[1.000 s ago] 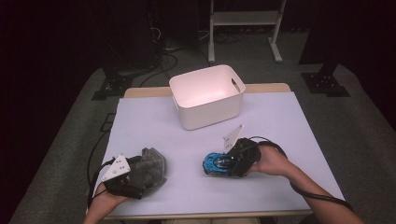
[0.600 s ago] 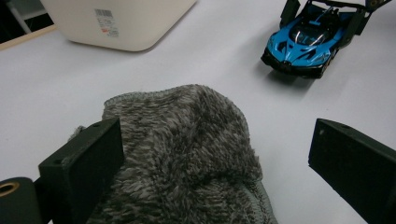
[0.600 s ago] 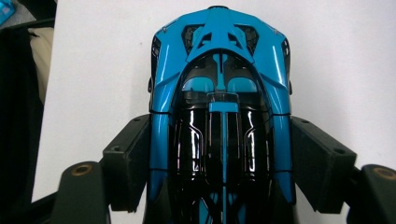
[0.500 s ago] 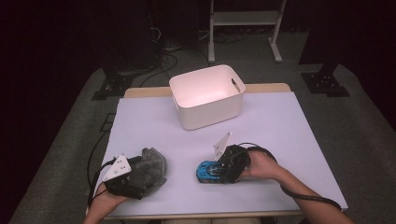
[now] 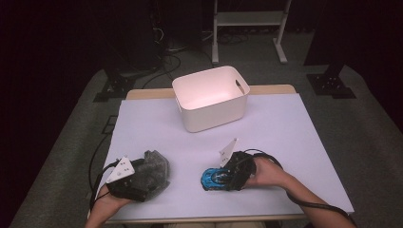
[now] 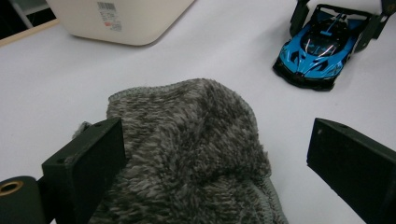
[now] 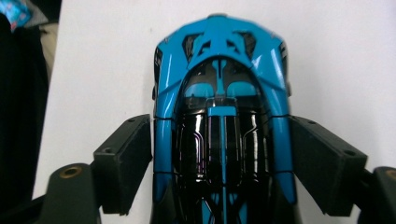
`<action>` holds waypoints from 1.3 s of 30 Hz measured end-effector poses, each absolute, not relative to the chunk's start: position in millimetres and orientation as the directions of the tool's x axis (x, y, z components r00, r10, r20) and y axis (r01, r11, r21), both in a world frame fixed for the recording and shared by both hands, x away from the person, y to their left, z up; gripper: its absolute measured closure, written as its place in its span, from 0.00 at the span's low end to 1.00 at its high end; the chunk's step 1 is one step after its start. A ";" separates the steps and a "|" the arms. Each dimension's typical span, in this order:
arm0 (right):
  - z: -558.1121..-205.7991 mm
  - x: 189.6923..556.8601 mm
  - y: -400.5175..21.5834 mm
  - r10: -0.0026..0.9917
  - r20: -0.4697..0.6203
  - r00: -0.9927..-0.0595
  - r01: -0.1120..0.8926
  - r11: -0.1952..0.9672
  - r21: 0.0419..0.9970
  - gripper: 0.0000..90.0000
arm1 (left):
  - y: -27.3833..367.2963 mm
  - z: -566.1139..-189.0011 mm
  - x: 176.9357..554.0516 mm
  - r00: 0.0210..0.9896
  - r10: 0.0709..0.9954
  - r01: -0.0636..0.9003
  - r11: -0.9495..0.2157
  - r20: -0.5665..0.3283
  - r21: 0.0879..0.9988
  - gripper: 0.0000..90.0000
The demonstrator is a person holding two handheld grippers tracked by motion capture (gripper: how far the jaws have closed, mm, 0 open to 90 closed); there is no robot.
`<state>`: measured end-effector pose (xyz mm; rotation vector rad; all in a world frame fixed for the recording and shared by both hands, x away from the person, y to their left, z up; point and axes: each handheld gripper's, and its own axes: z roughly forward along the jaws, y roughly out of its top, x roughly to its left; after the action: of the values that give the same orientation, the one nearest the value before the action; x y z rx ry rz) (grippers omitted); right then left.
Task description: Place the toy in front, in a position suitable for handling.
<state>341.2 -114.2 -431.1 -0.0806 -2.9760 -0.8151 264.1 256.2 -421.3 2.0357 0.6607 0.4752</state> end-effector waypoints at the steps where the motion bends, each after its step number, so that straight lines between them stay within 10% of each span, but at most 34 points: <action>1: -428.0 340.8 -116.5 0.040 0.062 -0.997 0.066 0.849 0.524 0.24 | 256.2 -421.2 264.6 0.783 0.618 0.266 -0.441 0.075 0.857 0.04; 17: -425.5 330.8 -178.5 0.164 0.121 -0.979 0.203 0.713 0.671 0.21 | 264.8 -424.0 290.8 0.800 0.590 0.313 -0.566 0.110 0.762 0.17; 28: -430.4 329.9 -191.7 0.203 0.104 -0.974 0.215 0.662 0.718 0.20 | 262.6 -434.8 295.4 0.837 0.534 0.302 -0.632 0.119 0.713 0.76; 39: -443.5 331.4 -186.1 0.184 0.112 -0.976 0.209 0.687 0.696 0.20 | 200.0 -398.3 299.2 0.928 0.358 0.168 -0.651 0.104 0.740 0.83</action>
<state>331.4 -186.1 -443.5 -0.3332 -2.8550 -1.1837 299.2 200.0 -398.3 2.2874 0.3705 0.3083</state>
